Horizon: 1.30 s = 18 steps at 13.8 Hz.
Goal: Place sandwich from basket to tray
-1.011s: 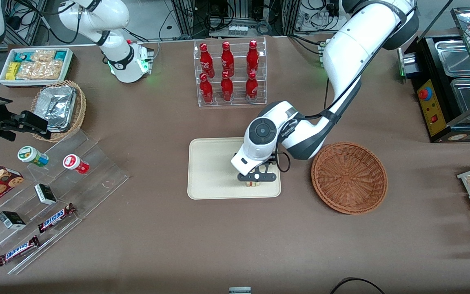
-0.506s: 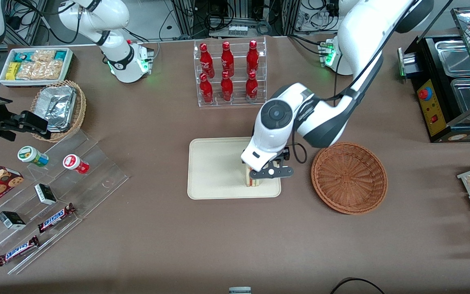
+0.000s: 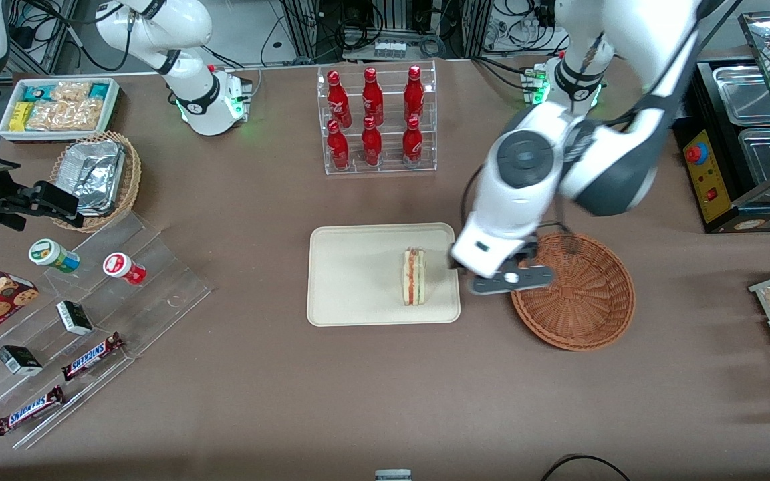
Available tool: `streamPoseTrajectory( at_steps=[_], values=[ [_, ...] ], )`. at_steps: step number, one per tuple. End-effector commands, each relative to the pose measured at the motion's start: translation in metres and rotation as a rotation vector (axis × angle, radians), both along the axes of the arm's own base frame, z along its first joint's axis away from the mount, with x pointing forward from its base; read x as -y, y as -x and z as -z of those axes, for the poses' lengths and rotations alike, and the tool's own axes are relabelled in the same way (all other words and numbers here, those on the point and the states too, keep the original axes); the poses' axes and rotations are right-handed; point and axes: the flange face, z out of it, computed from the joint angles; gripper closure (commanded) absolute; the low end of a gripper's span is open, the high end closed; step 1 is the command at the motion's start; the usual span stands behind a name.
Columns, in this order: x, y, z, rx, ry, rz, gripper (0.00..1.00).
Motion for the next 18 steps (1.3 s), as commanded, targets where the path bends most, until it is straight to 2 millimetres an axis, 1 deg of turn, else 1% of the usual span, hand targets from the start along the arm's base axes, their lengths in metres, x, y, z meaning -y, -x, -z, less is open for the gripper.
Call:
streamPoseTrajectory(
  at_steps=[1,4,5,6,7,8,9,10,11,12,13,14,15,16,17,18],
  values=[
    [-0.051,-0.006,-0.034,-0.018,-0.01,0.006,0.0],
    [-0.096,-0.011,-0.062,-0.036,-0.01,-0.028,0.0],
    [-0.108,-0.012,-0.072,-0.047,-0.014,-0.013,0.0],
    [-0.115,-0.01,-0.08,-0.067,-0.032,0.012,0.0],
    [-0.127,-0.01,-0.085,-0.091,-0.043,0.018,0.0],
    [-0.154,-0.014,-0.09,-0.114,-0.039,0.0,0.0],
    [-0.17,-0.013,-0.097,-0.125,-0.039,0.007,0.0],
    [-0.182,-0.01,-0.106,-0.131,-0.044,0.016,0.0],
    [-0.191,-0.006,-0.112,-0.14,-0.035,0.018,0.0],
    [-0.207,-0.001,-0.123,-0.139,-0.027,0.014,0.0],
    [-0.218,0.002,-0.129,-0.15,-0.021,0.031,0.0],
    [-0.224,0.007,-0.133,-0.167,-0.025,0.062,0.0],
    [-0.236,0.011,-0.133,-0.196,-0.035,0.079,0.0],
    [-0.247,0.015,-0.141,-0.199,-0.035,0.083,0.0],
    [-0.25,0.021,-0.146,-0.197,-0.03,0.099,0.0],
    [-0.26,0.026,-0.148,-0.212,-0.029,0.108,0.0]
  ],
)
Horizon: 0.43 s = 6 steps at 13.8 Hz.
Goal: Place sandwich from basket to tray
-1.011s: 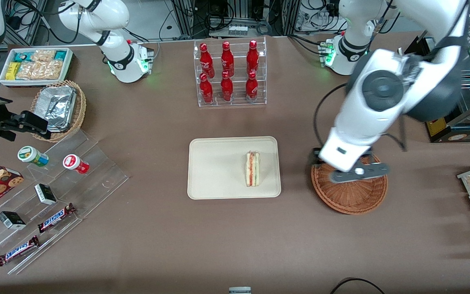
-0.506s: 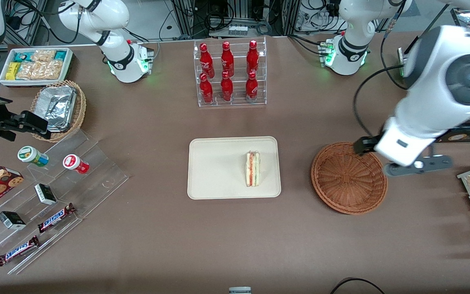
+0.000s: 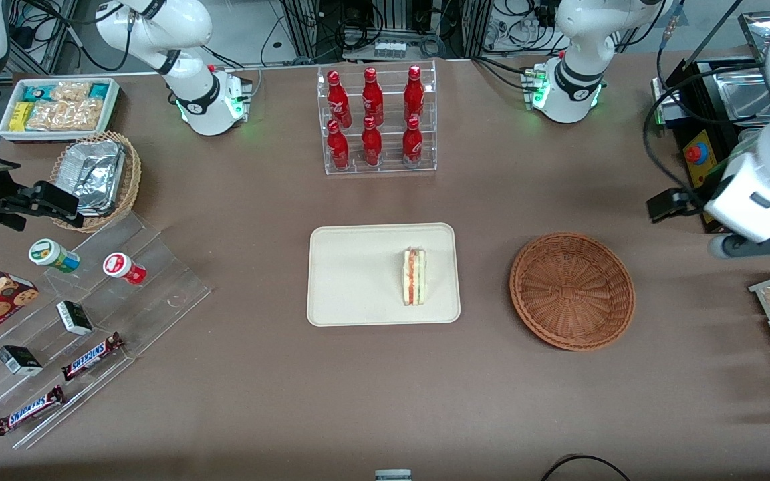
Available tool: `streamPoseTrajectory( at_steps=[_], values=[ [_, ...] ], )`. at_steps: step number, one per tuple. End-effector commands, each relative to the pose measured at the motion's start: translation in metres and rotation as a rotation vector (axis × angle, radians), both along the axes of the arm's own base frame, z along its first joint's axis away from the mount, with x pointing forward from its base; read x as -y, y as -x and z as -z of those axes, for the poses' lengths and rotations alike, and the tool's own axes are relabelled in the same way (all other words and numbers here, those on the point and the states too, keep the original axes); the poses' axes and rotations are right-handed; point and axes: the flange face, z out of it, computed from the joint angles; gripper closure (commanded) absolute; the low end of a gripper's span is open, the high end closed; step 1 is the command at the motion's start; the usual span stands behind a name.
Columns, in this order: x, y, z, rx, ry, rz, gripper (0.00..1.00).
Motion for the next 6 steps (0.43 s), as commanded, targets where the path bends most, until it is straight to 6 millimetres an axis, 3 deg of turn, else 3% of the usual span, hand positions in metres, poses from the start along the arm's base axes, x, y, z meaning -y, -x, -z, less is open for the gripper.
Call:
streamPoseTrajectory(
  at_steps=[1,6],
  values=[
    [-0.012,0.022,-0.013,-0.034,0.013,0.053,0.0],
    [-0.018,0.056,-0.003,-0.066,0.009,0.055,0.0]
  ],
)
